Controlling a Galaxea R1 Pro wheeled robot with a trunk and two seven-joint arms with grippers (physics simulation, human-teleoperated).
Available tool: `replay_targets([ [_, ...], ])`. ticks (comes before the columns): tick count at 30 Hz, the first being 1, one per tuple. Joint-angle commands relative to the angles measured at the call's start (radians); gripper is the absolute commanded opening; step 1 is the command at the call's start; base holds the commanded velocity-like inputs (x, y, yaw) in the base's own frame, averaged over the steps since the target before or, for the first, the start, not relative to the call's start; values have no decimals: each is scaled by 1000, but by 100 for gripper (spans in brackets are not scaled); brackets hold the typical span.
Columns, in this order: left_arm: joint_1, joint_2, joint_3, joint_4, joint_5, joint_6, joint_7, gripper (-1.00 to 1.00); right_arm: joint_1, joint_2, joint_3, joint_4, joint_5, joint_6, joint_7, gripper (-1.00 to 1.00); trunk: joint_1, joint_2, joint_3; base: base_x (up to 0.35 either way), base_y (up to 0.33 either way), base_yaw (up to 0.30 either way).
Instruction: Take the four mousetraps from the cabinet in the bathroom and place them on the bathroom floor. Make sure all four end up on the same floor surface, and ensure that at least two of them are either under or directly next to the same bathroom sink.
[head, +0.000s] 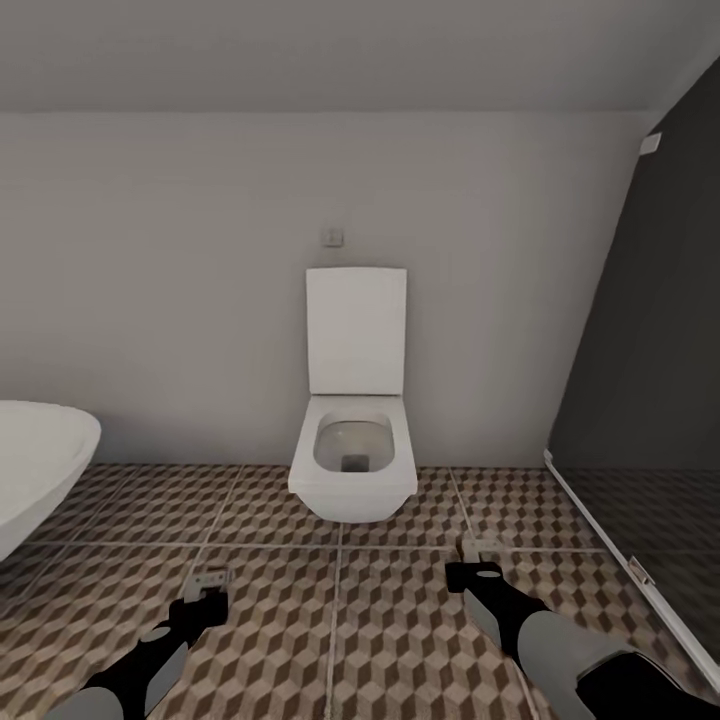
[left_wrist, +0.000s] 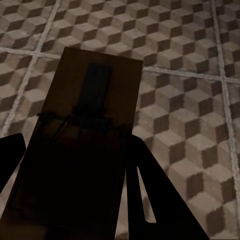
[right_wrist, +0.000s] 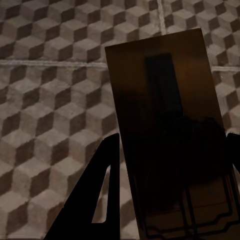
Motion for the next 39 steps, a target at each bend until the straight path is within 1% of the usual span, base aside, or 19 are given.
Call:
replay_targets([
  [1, -1, 1, -6, 0, 9, -5, -2, -100, 0, 0, 9, -2, -8, 6, -3, -100, 0, -1, -5, 0, 0, 0],
  [9, -1, 1, -6, -3, 9, -5, -2, -100, 0, 0, 9, -2, -8, 9, 1, -100, 4, -3, -36, 0, 0, 0],
  [20, -1, -2, -2, -4, 9, 4, -1, -100, 0, 0, 9, -2, -8, 11, 1, -100, 4, -3, -36, 0, 0, 0],
  [23, -1, -3, 0, -3, 10, 5, 22, -100, 0, 0, 9, -2, -8, 11, 1, -100, 4, -3, -36, 0, 0, 0],
  [25, -1, -4, -1, -4, 9, 0, 78, -100, 0, 0, 9, -2, -8, 11, 1, -100, 4, -3, -36, 0, 0, 0],
  [26, -1, -5, -2, -4, 8, -1, 96, -100, 0, 0, 9, -2, -8, 11, 2, -100, 4, -3, -36, 0, 0, 0],
  [28, -2, -6, -5, -10, 3, -14, 176, -100, 0, 1, 10, -2, -8, 12, 3, -100, 4, -3, -36, 0, 0, 0],
  [29, -1, -6, -5, -13, 2, -21, 194, -100, 0, 2, 10, -2, -7, 12, 3, -100, 4, -3, -36, 0, 0, 0],
  [30, -1, -8, -6, -25, 1, -44, 226, -100, 0, 4, 10, -2, -6, 13, 3, -100, 4, -3, -36, 0, 0, 0],
  [31, -1, -9, -7, -32, 1, -59, 239, -100, 0, 5, 10, -2, -5, 13, 2, -100, 4, -3, -36, 0, 0, 0],
  [32, -2, -15, -8, -46, 0, -90, 257, -100, 0, 7, 10, -3, -5, 14, 0, -100, 4, -3, -36, 0, 0, 0],
  [33, -2, -20, -8, -52, 0, -103, 262, -100, 0, 8, 12, -4, -4, 15, -1, -100, 4, -3, -36, 0, 0, 0],
  [34, -2, -31, -10, -61, 3, -116, 270, -100, 0, 8, 12, -4, -3, 16, -2, -100, 4, -3, -36, 0, 0, 0],
  [35, -2, -46, -11, -66, 5, -109, 275, -100, 0, 9, 12, -5, -3, 18, -3, -100, 4, -3, -36, 0, 0, 0],
  [36, -2, -52, -12, -70, 5, -95, 276, -100, 0, 10, 12, -6, -3, 18, -3, -100, 4, -3, -36, 0, 0, 0],
  [37, -2, -61, -13, -83, 4, -52, 276, -100, 0, 10, 12, -10, -2, 19, -4, -100, 4, -3, -36, 0, 0, 0],
  [38, -3, -65, -13, -94, 3, -24, 276, -100, 0, 10, 12, -12, -2, 20, -4, -100, 4, -3, -36, 0, 0, 0],
  [39, -4, -67, -13, -125, 1, 33, 275, -100, 0, 11, 12, -15, -2, 23, -4, -100, 4, -3, -36, 0, 0, 0],
])
